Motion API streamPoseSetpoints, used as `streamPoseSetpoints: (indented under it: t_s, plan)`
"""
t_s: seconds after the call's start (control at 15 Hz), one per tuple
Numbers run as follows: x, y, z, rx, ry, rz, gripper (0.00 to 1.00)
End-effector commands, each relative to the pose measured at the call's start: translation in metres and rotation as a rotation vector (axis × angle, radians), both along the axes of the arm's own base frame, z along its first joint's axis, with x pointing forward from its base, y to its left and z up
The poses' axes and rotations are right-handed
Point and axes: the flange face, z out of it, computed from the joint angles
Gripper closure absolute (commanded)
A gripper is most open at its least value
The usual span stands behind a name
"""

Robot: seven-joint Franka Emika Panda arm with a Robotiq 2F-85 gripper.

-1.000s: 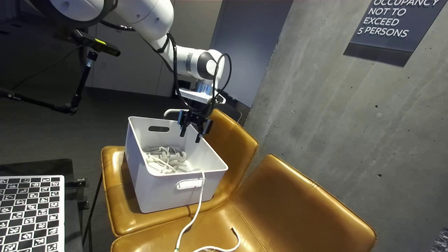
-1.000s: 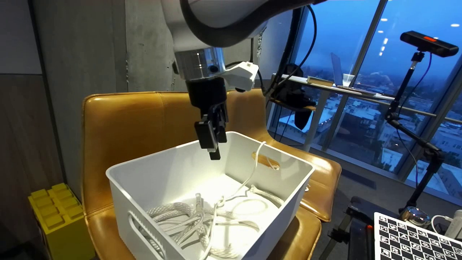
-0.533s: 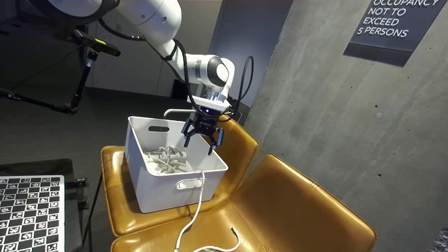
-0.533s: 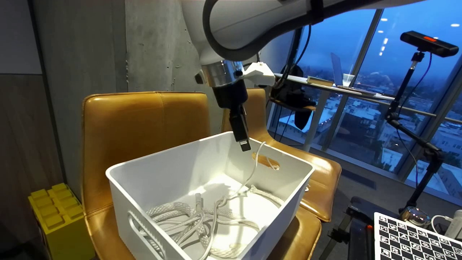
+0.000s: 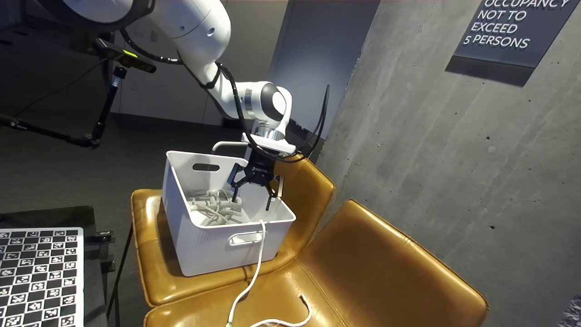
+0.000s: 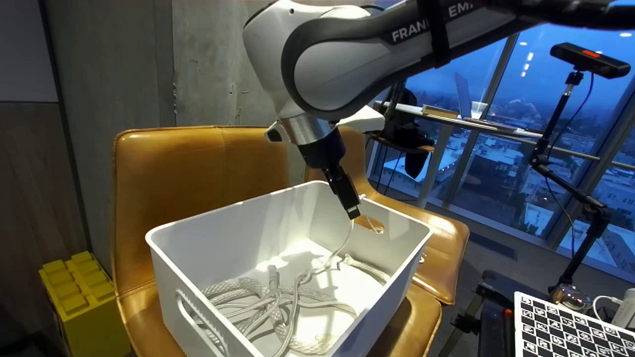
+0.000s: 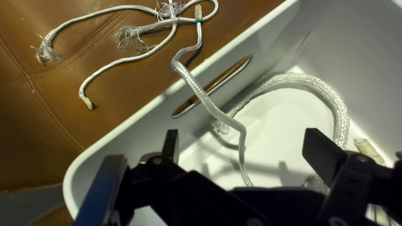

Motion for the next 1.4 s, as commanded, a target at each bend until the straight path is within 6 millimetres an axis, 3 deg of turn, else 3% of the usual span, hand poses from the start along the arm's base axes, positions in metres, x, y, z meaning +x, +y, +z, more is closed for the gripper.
streamPoseSetpoints:
  t_s: [0.0,0.2,0.53,0.6,0.67,1.07,1.33]
  plan:
    - [-0.015,0.014,-0.022,-0.033,0.042,0.094,0.0]
    - [-0.02,0.011,-0.037,-0.083,0.062,0.138,0.0]
    - [-0.029,0.002,-0.044,-0.147,0.081,0.198,0.0]
    - [-0.032,0.0,-0.048,-0.157,0.085,0.205,0.07]
    - [-0.034,-0.003,-0.051,-0.164,0.09,0.207,0.28]
    - [-0.059,-0.029,-0.068,-0.168,0.125,0.19,0.73]
    - [-0.084,-0.044,-0.062,-0.161,0.111,0.181,1.0]
